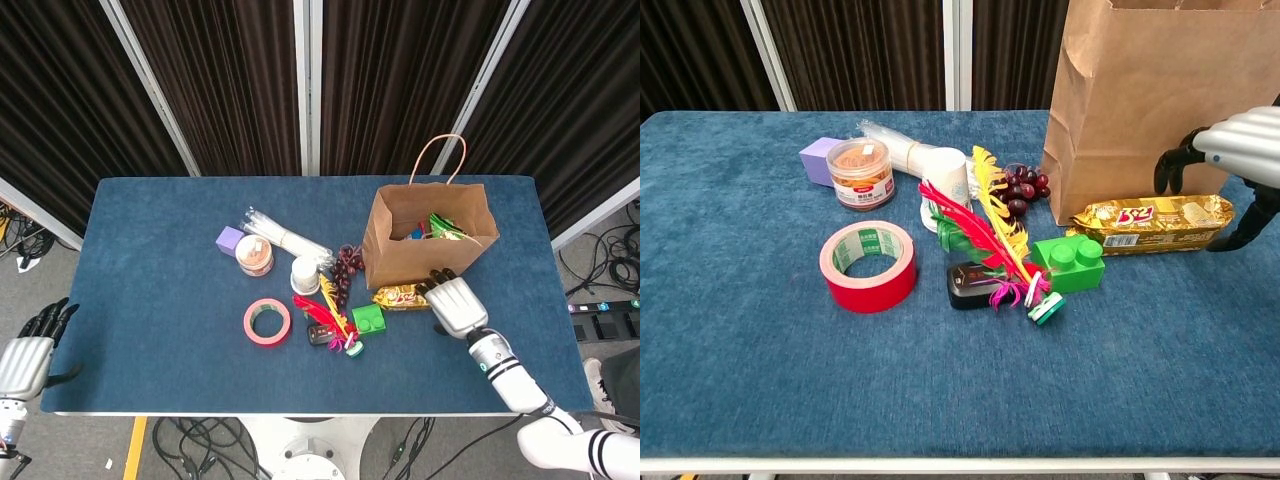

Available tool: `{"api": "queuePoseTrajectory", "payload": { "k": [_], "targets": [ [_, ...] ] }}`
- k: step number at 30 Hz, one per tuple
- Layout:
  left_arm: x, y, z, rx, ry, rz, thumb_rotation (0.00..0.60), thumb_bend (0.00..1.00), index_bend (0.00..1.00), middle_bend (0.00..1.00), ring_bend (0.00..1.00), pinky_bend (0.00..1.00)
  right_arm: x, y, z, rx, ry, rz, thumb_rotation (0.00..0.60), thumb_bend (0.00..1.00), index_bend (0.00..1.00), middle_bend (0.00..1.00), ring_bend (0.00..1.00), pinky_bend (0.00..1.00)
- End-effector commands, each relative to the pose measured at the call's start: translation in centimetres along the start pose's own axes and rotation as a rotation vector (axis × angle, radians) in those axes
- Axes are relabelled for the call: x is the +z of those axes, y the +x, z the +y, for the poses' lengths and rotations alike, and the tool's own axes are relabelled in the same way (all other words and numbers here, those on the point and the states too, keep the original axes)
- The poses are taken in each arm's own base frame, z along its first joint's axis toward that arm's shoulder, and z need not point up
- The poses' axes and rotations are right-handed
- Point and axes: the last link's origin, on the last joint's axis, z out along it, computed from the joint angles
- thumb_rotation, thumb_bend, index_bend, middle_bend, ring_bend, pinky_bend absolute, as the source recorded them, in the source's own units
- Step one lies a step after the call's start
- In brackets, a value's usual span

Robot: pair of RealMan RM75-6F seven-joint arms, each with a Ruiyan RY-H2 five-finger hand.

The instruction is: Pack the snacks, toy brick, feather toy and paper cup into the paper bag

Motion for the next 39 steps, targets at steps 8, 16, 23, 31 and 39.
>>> {"api": "queuePoseTrajectory", "payload": {
  "k": [8,16,23,31,39],
  "targets": [
    [0.0,-0.1,-0.1,-0.006,-0.003,-0.001,0.600,0.26,0.10,0.08,0.02,0.17,0.5,-1.7,-0.6,0.017,-0.016,-0.020,0.600,0.00,0.27,0.24,0.09,0.17],
    [0.0,-0.2,-0.1,-0.006,-0.008,-0.001,0.600,0.26,0.11,0.08,0.02,0.17,0.4,-2.2,-0.8,0.038,0.000,-0.001,0.600,0.00,0.25,0.18,0.04,0.14],
    [0.1,-0.2,0.0,-0.004,-0.011,-0.003,0.600,0.26,0.11,0.08,0.02,0.17,0.8,-3.0,-0.8,0.048,-0.014,-0.024,0.600,0.00,0.25,0.18,0.04,0.14],
    [0.2,-0.2,0.2,-0.002,-0.017,-0.005,0.600,0.26,0.11,0.08,0.02,0.17,1.2,-3.2,-1.3,0.065,-0.022,-0.016,0.600,0.00,0.22,0.18,0.04,0.14],
    [0.3,-0.2,0.4,-0.002,-0.023,-0.006,0.600,0.26,0.11,0.08,0.02,0.17,0.8,-3.2,-1.4,0.076,-0.023,-0.001,0.600,0.00,0.15,0.27,0.10,0.14]
  ]
}}
